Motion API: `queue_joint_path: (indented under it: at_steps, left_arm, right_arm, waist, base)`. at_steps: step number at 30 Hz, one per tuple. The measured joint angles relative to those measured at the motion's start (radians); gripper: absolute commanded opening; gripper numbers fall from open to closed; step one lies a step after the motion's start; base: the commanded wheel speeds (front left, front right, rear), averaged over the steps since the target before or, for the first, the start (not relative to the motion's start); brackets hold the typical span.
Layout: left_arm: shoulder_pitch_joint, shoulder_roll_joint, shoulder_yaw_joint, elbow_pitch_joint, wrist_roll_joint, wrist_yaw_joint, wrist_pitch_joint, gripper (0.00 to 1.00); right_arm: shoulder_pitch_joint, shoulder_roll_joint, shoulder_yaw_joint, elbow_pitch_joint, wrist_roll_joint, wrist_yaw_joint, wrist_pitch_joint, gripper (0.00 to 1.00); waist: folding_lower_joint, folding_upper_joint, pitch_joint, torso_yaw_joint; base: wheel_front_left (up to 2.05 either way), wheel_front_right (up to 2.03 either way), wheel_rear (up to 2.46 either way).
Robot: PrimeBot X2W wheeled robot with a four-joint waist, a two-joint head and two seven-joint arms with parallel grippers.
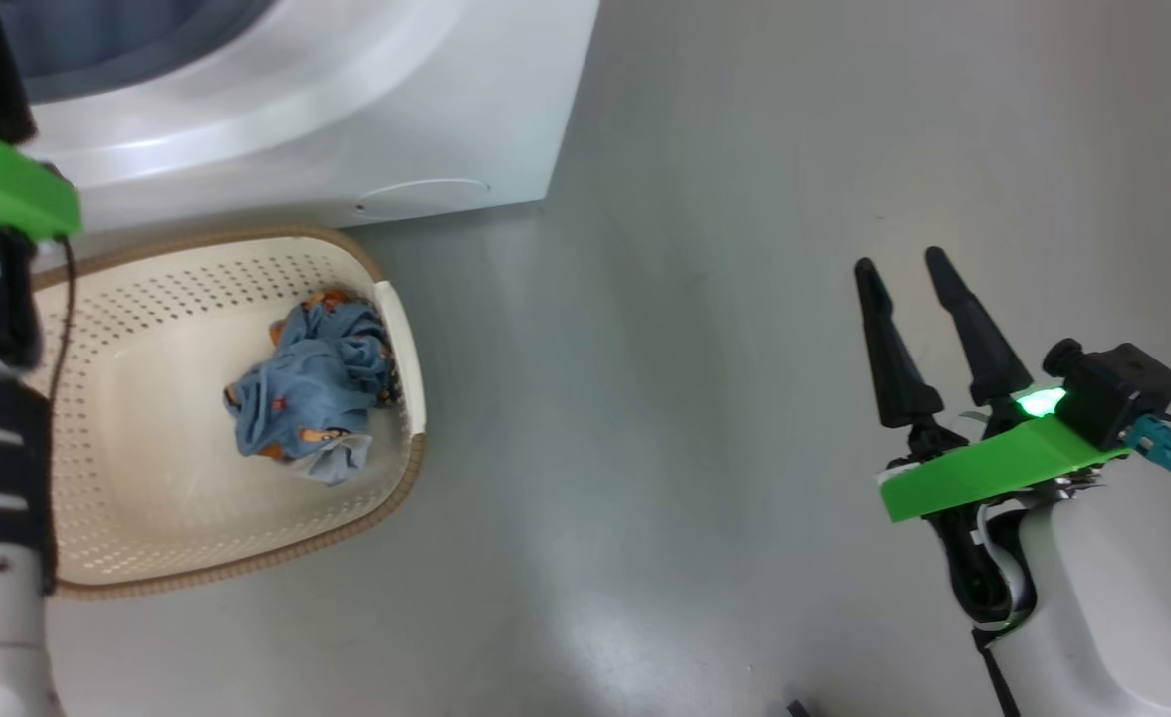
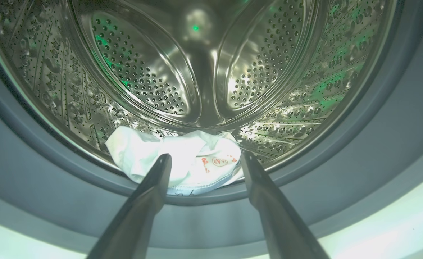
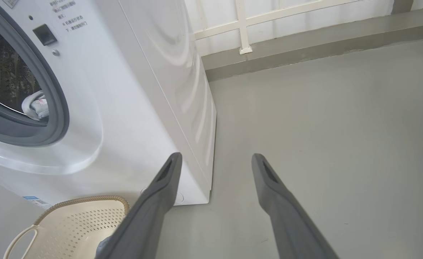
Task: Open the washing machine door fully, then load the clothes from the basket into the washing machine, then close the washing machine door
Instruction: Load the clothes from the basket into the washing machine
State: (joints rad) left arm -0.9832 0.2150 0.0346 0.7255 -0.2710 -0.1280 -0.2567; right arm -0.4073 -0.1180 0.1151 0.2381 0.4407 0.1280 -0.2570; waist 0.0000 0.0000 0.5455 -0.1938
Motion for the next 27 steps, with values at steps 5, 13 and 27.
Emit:
queue_joint_path:
  at_steps: [5, 13, 27]
  left_arm:
    - [0.074, -0.016, 0.003, -0.053, 0.0, 0.0, 0.0, 1.0]
    - [0.255, -0.061, 0.02, -0.144, 0.001, 0.0, 0.0, 1.0]
    - [0.555, -0.095, 0.043, -0.28, 0.004, 0.0, 0.0, 1.0]
  right_arm:
    - [0.003, -0.015, -0.013, 0.0, 0.0, 0.0, 0.0, 1.0]
    - [0.057, -0.043, -0.035, 0.007, -0.001, 0.0, 0.0, 1.0]
    - [0.175, -0.074, -0.044, 0.028, -0.008, 0.0, 0.0, 1.0]
  waist:
    - [0.0, 0.0, -0.016, 0.02]
    - [0.0, 0.0, -0.071, 0.055]
    - [0.0, 0.0, -0.213, 0.108]
  base:
    - [0.0, 0.0, 0.0]
    - [0.0, 0.0, 0.0]
    - [0.0, 0.0, 0.0]
